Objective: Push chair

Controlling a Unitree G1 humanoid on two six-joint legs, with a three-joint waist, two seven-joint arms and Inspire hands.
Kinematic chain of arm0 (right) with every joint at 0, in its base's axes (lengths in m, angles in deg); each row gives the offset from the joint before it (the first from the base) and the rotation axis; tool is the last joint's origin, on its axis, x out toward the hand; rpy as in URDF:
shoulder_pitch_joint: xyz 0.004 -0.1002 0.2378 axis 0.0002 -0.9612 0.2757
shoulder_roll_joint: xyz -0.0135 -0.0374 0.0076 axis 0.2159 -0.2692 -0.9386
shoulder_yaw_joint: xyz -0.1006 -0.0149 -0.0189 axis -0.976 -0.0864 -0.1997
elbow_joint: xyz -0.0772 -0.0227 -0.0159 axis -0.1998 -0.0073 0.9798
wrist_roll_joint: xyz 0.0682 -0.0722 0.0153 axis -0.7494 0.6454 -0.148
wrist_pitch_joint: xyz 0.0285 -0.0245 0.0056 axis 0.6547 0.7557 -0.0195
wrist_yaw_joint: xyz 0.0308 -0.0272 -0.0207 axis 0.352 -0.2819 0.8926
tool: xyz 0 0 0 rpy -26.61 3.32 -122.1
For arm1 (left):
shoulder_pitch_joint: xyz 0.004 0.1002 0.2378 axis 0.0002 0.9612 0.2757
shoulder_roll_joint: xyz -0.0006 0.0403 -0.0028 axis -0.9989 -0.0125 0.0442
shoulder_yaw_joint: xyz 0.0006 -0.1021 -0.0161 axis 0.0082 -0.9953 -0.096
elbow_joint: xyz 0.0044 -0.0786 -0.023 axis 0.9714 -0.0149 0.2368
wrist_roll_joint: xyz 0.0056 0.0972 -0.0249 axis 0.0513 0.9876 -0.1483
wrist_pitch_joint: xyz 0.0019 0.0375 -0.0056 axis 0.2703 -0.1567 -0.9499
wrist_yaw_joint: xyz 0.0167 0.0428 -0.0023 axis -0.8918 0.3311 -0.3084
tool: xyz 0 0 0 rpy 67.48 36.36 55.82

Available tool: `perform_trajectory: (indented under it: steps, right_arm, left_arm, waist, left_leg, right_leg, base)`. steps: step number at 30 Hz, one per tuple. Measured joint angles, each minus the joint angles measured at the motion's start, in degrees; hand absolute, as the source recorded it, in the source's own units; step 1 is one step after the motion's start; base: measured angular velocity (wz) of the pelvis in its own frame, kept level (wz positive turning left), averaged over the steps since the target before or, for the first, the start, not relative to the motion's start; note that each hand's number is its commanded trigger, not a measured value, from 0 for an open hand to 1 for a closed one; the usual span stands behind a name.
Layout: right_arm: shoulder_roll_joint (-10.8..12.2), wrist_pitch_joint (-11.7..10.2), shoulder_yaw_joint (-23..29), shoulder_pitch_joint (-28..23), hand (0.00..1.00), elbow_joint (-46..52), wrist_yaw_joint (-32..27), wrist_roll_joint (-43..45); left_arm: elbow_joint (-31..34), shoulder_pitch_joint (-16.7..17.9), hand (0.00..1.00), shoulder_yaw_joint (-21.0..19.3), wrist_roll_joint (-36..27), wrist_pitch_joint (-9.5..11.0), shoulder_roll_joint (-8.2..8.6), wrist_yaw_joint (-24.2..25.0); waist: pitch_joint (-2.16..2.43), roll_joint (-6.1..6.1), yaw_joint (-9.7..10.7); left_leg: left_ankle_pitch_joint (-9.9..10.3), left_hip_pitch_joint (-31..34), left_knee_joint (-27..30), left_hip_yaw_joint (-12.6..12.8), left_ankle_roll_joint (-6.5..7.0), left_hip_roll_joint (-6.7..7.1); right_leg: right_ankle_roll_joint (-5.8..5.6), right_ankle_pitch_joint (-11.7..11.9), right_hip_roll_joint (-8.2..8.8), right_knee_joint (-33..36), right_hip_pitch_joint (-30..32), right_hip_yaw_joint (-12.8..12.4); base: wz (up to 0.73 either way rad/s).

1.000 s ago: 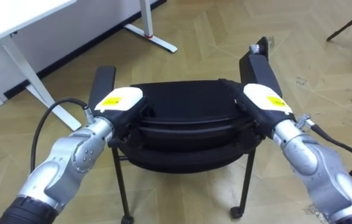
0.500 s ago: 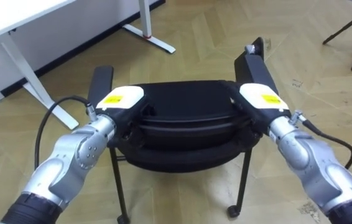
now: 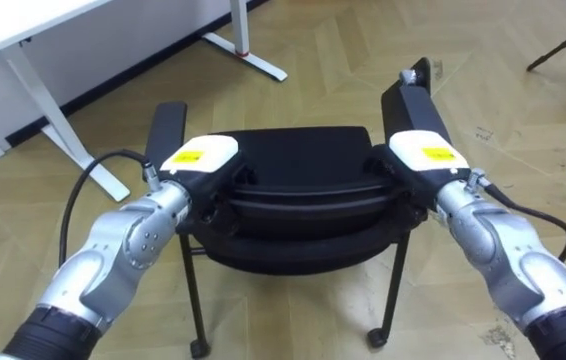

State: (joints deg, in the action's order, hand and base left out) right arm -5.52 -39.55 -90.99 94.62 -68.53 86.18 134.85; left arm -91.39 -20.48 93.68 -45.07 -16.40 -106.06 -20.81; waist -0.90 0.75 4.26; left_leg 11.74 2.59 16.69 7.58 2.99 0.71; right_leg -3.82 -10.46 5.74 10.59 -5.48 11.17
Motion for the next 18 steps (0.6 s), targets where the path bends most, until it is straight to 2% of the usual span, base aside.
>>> perform_trajectory:
  steps: [11, 18]
  right_arm:
    - [-0.66, -0.62, -0.81, -0.19, 1.00, 0.50, -3.61, 0.28]
    - [-0.74, -0.68, -0.94, -0.37, 1.00, 0.84, -3.36, 0.29]
  left_arm:
    - [0.04, -0.58, 1.00, -0.07, -0.01, 0.12, -0.36, -0.51]
    - [0.05, -0.59, 1.00, -0.11, -0.02, 0.14, -0.53, 0.03]
  waist:
    - [-0.43, -0.77, 0.07]
    - [-0.38, -0.94, -0.19]
  left_leg:
    - [0.00, 0.61, 0.49, 0.03, 0.01, -0.05]
    - [0.00, -0.26, -0.07, 0.32, 0.01, -0.09]
  right_leg:
    - [0.03, 0.02, 0.04, 0.01, 0.60, 0.00]
    - [0.03, 0.02, 0.17, 0.13, 0.35, -0.30]
  base:
    - [0.00]
    - [-0.02]
